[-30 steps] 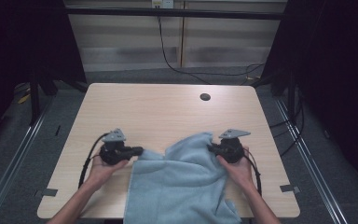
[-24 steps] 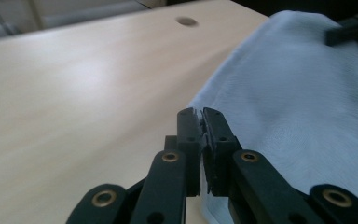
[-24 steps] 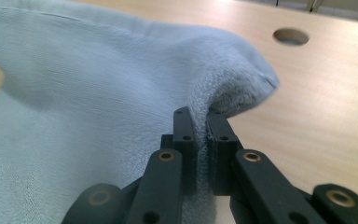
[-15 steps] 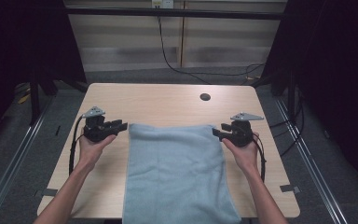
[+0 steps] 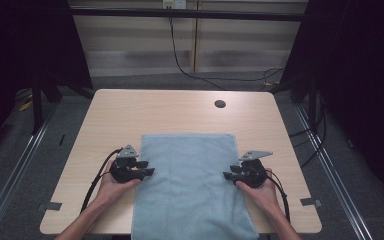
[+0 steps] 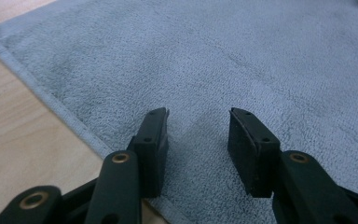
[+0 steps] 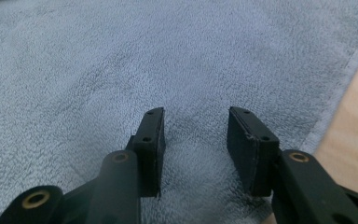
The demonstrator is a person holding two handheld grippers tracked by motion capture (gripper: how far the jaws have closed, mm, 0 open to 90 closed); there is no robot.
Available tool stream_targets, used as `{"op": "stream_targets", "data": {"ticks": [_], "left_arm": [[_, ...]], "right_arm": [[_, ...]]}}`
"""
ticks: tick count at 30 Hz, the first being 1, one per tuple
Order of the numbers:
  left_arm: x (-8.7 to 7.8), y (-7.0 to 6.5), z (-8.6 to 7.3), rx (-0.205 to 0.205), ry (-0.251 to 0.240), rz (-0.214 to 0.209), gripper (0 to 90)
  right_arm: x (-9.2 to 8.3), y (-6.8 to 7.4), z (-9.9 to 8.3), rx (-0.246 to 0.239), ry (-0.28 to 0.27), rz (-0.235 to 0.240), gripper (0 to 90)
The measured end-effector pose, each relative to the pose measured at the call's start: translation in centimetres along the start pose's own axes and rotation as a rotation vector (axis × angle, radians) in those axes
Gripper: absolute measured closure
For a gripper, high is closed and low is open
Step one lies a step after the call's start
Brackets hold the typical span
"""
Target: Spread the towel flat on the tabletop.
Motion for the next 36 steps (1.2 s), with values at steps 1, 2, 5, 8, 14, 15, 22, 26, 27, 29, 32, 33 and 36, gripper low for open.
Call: {"op": "stream_targets", "data": {"ticks": [1, 2, 5, 8, 14, 15, 22, 26, 27, 29, 32, 33, 36], "left_arm": [[0.0, -0.1, 0.0, -0.002, -0.008, -0.008, 55.0], [0.0, -0.1, 0.0, -0.002, -0.011, -0.013, 53.8], [0.0, -0.5, -0.1, -0.002, -0.024, -0.022, 53.6], [-0.3, -1.5, -0.5, 0.023, -0.015, -0.017, 53.6], [-2.5, -4.0, -2.6, 0.049, 0.003, -0.055, 53.6], [-3.0, -4.4, -3.0, 0.057, 0.008, -0.067, 53.6], [-4.6, -5.0, -3.9, 0.031, 0.033, -0.115, 51.6], [-4.1, -2.9, -1.7, -0.005, -0.006, -0.076, 50.2], [-3.8, -2.1, -0.9, -0.016, -0.017, -0.061, 50.1], [-3.1, -0.8, 0.2, -0.039, -0.032, -0.041, 49.8], [-2.2, 0.6, 1.5, -0.069, -0.046, -0.015, 48.2], [-1.9, 1.3, 1.8, -0.066, -0.044, 0.012, 46.6], [-0.8, 2.8, 2.2, -0.091, -0.039, 0.044, 45.1]], "right_arm": [[-0.2, 0.1, -0.3, 0.002, 0.004, -0.005, 57.5], [-0.5, 0.3, -0.6, -0.004, -0.003, -0.006, 57.7], [-1.4, 1.3, -1.8, -0.008, -0.008, 0.007, 57.7], [-2.2, 2.5, -2.9, -0.013, -0.009, 0.015, 57.6], [-3.2, 5.1, -4.5, -0.014, 0.009, 0.044, 56.7], [-3.3, 5.6, -4.7, -0.010, 0.008, 0.061, 56.7], [-3.7, 7.2, -4.9, -0.030, 0.021, 0.086, 48.7], [-4.0, 4.3, -2.0, -0.011, -0.065, 0.059, 47.1], [-4.0, 3.6, -1.5, -0.009, -0.072, 0.050, 46.5], [-3.5, 1.5, 0.0, -0.001, -0.079, 0.015, 44.9], [-2.4, -1.0, 1.6, -0.001, -0.067, -0.022, 42.5], [-2.1, -1.5, 2.0, 0.002, -0.068, -0.027, 41.9], [-0.7, -3.2, 3.1, -0.003, -0.060, -0.052, 40.2]]}}
Point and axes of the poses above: each handheld gripper's, and its own axes: x roughly forward along the jaws, z roughly out of its top, y roughly to its left, the point moved 10 cm from there along x, roughly forward along the jaws, and after that the axes turned 6 degrees about z, right-handed, at the moved point
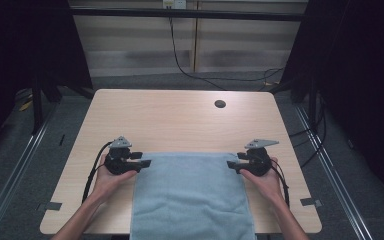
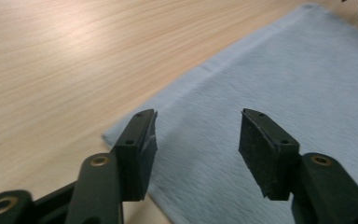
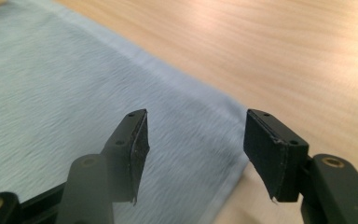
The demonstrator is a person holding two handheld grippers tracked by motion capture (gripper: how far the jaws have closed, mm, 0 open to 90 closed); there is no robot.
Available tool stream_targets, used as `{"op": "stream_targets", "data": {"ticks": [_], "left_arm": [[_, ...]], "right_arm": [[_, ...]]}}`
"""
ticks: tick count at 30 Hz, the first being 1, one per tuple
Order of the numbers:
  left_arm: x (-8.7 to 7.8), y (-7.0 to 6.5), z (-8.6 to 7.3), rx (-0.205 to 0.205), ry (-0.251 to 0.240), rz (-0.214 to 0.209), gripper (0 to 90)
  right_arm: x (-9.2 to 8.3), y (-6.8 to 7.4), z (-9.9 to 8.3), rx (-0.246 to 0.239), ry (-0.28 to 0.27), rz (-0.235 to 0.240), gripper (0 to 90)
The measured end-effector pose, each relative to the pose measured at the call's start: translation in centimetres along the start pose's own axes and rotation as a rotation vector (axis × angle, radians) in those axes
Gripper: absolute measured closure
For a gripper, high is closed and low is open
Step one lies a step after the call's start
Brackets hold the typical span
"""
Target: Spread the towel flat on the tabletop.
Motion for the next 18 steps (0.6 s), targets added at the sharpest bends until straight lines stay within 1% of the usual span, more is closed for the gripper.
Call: {"op": "stream_targets", "data": {"ticks": [1, 2, 3, 4, 5, 6, 7, 8, 9, 11, 12, 13, 14, 15, 16, 17, 18], "left_arm": [[0.1, 0.4, 0.0, 0.002, -0.003, 0.023, 44.9], [0.2, 0.6, 0.0, -0.011, -0.010, 0.019, 44.2], [0.3, 0.7, -0.1, -0.012, -0.001, 0.015, 44.1], [0.5, 0.8, -0.4, -0.013, 0.011, 0.020, 43.4], [0.6, 0.9, -0.5, -0.005, 0.017, 0.022, 42.4], [0.8, 1.0, -0.7, -0.005, 0.023, 0.025, 42.0], [0.9, 1.1, -0.8, -0.003, 0.029, 0.027, 41.5], [1.0, 1.2, -0.9, -0.002, 0.035, 0.032, 41.0], [1.1, 1.3, -1.0, -0.006, 0.039, 0.042, 40.3], [1.0, 1.5, -1.0, 0.011, 0.039, 0.057, 38.9], [1.0, 1.5, -1.1, 0.018, 0.042, 0.075, 37.8], [1.0, 1.4, -1.1, 0.018, 0.041, 0.068, 36.5], [1.1, 1.3, -1.2, 0.023, 0.046, 0.063, 36.3], [1.3, 1.1, -1.3, 0.032, 0.053, 0.069, 35.1], [1.5, 0.9, -1.5, 0.048, 0.064, 0.069, 33.8], [1.6, 0.7, -1.5, 0.065, 0.056, 0.073, 32.0], [1.6, 0.6, -1.6, 0.080, 0.064, 0.073, 32.0]], "right_arm": [[0.6, -0.5, 0.3, 0.005, 0.005, -0.005, 38.8], [0.9, -0.7, 0.5, 0.004, 0.005, -0.011, 38.3], [1.3, -1.0, 0.6, -0.001, 0.006, -0.020, 37.7], [1.4, -1.2, 0.7, 0.004, 0.005, -0.027, 37.3], [1.8, -1.5, 0.6, 0.008, 0.005, -0.030, 36.8], [2.0, -1.8, 0.3, 0.011, 0.026, -0.044, 36.4], [2.3, -1.9, 0.0, 0.005, 0.036, -0.045, 36.0], [2.5, -2.0, -0.2, 0.011, 0.041, -0.037, 35.7], [2.6, -2.1, -0.5, 0.002, 0.046, -0.049, 35.8], [2.7, -1.9, -0.6, -0.026, 0.055, -0.078, 37.2], [2.7, -1.8, -0.6, -0.033, 0.048, -0.074, 38.7], [2.7, -1.7, -0.6, -0.040, 0.040, -0.069, 43.3], [2.7, -1.4, -0.6, -0.049, 0.032, -0.049, 50.3], [2.7, -1.1, -0.6, -0.059, 0.036, -0.042, 57.3], [2.7, -0.8, -0.6, -0.067, 0.032, -0.030, 62.1], [2.6, -0.6, -0.7, -0.064, 0.035, -0.027, 65.9], [2.6, -0.6, -0.7, -0.064, 0.030, -0.026, 66.9]]}}
Point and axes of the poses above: each handheld gripper's, and its own axes: x roughly forward along the jaws, z roughly out of its top, y roughly to its left, the point moved 10 cm from there along x, roughly forward along the jaws, and after that the axes turned 6 degrees about z, right-handed, at the moved point
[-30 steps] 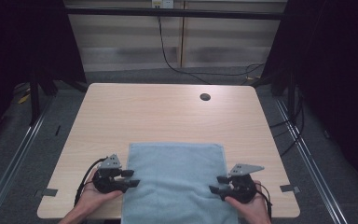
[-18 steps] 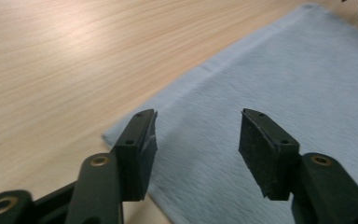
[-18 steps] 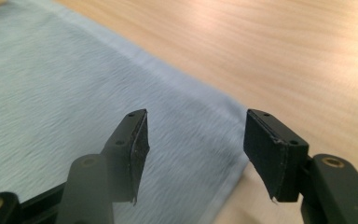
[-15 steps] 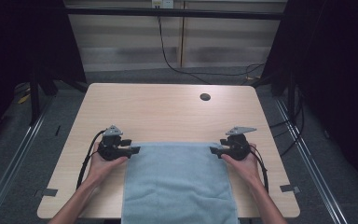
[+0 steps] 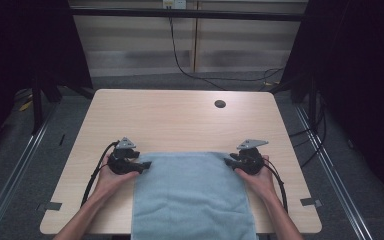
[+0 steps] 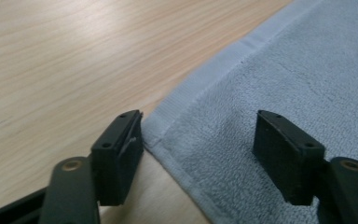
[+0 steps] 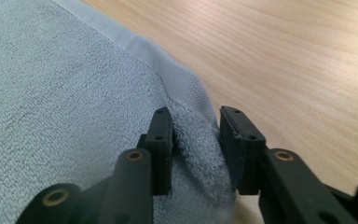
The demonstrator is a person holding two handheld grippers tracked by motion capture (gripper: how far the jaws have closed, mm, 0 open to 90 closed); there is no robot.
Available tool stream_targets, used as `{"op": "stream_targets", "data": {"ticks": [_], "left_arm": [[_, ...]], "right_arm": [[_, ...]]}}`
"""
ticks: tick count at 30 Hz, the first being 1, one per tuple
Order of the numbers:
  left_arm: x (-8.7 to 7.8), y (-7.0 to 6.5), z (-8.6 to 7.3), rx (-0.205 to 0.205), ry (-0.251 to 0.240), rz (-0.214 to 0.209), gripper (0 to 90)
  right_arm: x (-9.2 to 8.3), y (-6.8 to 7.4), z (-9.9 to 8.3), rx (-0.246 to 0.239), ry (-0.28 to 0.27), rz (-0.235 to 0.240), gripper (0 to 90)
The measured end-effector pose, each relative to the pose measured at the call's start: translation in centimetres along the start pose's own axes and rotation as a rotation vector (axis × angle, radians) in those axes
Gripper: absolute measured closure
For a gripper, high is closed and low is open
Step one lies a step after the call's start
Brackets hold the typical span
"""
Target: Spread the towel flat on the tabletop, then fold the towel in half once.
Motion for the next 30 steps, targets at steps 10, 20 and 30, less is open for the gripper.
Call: {"op": "stream_targets", "data": {"ticks": [10, 20, 30], "left_arm": [[-0.7, -2.8, -0.5, 0.044, -0.021, -0.119, 83.2], [-2.4, -0.5, 2.4, -0.120, -0.145, -0.178, 84.7], [-6.0, 1.7, 8.9, -0.140, -0.291, -0.167, 84.8]], "right_arm": [[0.0, 0.7, 0.0, 0.050, -0.001, 0.051, 82.9], [-2.5, 0.9, 3.2, 0.137, -0.159, 0.136, 84.3], [-5.4, 0.3, 8.9, 0.113, -0.282, 0.129, 84.5]]}}
Point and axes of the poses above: each handheld gripper's, and its own axes: x roughly forward along the jaws, z roughly out of its top, y roughly to its left, the point moved 10 cm from there along x, roughly forward along the jaws, and after that the axes turned 6 degrees about z, right-handed, at the moved point
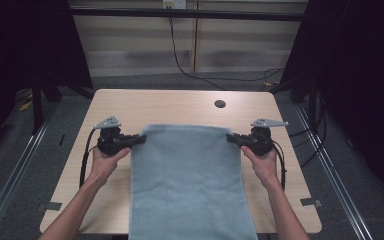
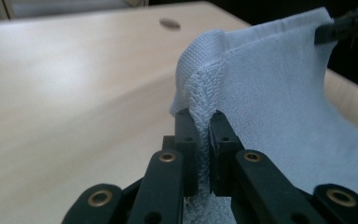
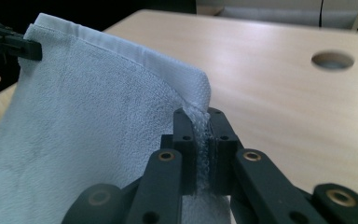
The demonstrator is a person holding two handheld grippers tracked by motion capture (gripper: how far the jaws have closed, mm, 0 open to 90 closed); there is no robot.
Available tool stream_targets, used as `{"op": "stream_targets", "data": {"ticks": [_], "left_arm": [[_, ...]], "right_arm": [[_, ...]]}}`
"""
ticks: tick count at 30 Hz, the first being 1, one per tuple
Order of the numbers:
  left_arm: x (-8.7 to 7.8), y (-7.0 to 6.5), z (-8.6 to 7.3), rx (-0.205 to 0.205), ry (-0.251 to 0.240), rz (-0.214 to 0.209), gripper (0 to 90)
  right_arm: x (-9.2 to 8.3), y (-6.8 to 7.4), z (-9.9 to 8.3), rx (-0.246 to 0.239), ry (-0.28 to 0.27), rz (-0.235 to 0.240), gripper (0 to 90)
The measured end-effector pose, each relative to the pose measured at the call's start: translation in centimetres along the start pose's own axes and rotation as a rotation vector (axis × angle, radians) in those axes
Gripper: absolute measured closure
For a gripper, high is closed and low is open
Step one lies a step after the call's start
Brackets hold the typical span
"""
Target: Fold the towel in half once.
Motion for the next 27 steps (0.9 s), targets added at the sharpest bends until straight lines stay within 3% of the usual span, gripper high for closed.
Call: {"op": "stream_targets", "data": {"ticks": [6, 14, 18, 19, 22, 24, 27], "left_arm": [[-1.5, 0.8, 5.0, 0.006, -0.092, 0.022, 84.9], [-2.7, 0.6, 9.6, 0.039, -0.150, 0.031, 84.9], [-3.0, 0.5, 12.8, 0.069, -0.170, 0.054, 84.9], [-3.1, 0.3, 13.0, 0.072, -0.168, 0.059, 85.0], [-3.2, -0.9, 12.8, 0.108, -0.165, 0.046, 85.0], [-3.3, -1.6, 11.8, 0.124, -0.155, 0.035, 84.9], [-3.4, -2.5, 9.6, 0.134, -0.128, 0.014, 84.9]], "right_arm": [[-1.0, 0.6, 4.5, -0.043, -0.061, 0.006, 84.8], [-1.7, 0.2, 10.8, -0.049, -0.151, 0.002, 85.1], [-2.3, 0.0, 14.3, -0.058, -0.186, -0.014, 85.1], [-2.6, 0.0, 15.4, -0.070, -0.193, -0.028, 85.1], [-3.4, 1.0, 16.7, -0.080, -0.229, -0.006, 85.1], [-3.6, 1.7, 16.0, -0.098, -0.218, 0.009, 85.2], [-4.0, 2.5, 13.6, -0.115, -0.174, 0.016, 85.2]]}}
Point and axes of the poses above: each handheld gripper's, and its own axes: x roughly forward along the jaws, z roughly out of its top, y roughly to its left, the point moved 10 cm from there along x, roughly forward along the jaws, and after that the axes turned 6 degrees about z, right-handed, at the moved point
